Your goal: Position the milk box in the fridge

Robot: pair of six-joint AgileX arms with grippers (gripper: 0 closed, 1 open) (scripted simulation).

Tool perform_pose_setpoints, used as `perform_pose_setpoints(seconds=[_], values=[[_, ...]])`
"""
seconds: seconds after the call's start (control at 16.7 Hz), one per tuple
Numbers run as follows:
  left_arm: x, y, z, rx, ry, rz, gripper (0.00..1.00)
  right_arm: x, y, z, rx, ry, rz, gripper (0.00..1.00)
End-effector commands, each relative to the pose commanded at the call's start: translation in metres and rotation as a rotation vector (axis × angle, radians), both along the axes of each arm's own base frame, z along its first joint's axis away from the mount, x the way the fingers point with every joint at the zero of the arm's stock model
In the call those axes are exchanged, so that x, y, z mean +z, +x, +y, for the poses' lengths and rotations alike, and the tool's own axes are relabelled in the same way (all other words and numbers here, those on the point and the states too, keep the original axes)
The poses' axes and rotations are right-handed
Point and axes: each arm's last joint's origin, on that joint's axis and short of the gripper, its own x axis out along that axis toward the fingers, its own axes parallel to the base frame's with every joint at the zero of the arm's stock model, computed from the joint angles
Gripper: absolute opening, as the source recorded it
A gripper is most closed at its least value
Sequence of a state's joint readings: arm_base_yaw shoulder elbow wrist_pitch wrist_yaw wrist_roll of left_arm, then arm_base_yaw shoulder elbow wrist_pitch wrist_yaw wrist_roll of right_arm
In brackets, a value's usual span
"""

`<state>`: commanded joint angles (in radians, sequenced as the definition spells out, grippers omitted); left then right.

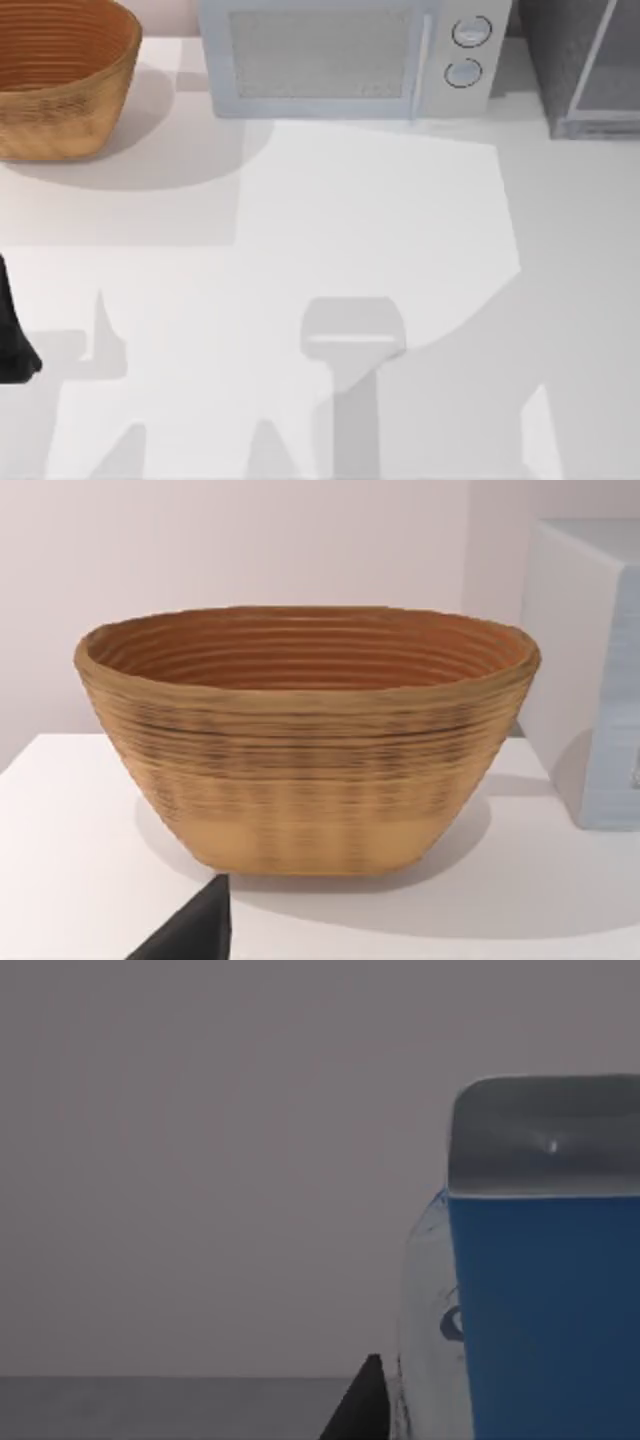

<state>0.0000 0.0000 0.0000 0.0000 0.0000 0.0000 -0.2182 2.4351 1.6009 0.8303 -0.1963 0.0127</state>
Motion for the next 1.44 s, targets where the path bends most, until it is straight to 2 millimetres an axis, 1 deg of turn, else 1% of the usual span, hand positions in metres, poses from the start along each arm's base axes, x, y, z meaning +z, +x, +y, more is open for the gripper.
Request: perform_pose_setpoints(seconds=[0.3,1.08,1.14,1.44], values=[[0.0000,0.0000,0.0000,0.000,0.000,0.000,1.00,0.0002,0.0011,0.0005,0.001,0.000,0.002,0.00],[0.0000,0.0000,0.0000,0.000,0.000,0.000,1.00,0.0002,0.0011,0.0005,0.001,0.000,0.002,0.98],[0.0000,0.0000,0.0000,0.000,0.000,0.000,1.00,0.0002,0.0011,0.0005,0.001,0.000,0.002,1.00],[0.0000,0.0000,0.0000,0.000,0.000,0.000,1.00,0.0002,0.0011,0.0005,0.001,0.000,0.002,1.00]])
